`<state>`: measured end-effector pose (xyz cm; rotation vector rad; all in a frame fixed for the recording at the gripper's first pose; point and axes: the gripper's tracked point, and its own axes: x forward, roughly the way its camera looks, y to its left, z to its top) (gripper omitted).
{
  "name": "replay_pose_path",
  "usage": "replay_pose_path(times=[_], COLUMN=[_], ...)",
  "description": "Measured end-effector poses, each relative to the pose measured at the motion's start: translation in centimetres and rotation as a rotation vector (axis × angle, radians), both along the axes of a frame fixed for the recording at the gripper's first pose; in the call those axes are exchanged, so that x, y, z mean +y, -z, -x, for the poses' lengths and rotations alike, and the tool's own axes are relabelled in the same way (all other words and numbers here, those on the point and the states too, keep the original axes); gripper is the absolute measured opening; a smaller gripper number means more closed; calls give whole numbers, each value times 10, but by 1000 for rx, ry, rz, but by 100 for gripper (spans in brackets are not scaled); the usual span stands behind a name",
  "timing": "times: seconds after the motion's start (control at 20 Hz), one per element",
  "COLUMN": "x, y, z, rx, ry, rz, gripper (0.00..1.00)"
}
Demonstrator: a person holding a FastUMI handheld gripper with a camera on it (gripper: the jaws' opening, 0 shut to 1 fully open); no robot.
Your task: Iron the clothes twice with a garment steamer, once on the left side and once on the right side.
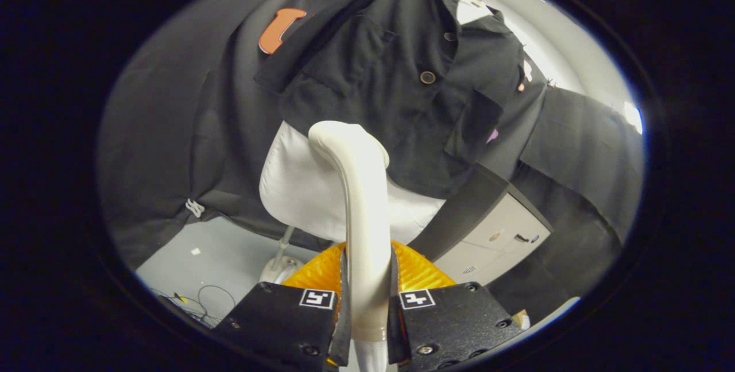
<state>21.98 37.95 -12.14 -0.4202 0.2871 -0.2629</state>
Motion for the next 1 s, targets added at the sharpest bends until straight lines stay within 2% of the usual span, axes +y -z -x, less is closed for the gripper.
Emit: replay_pose_path(times=[0.2, 0.5, 0.8, 1.0], x=[-21, -88, -191, -267], y=[-26, -42, -55, -46], z=[36, 107, 168, 218], rx=[-40, -24, -9, 38], ry=[-65, -141, -127, -94], rz=[-64, -68, -107, -162], gripper=[28, 28, 28, 28])
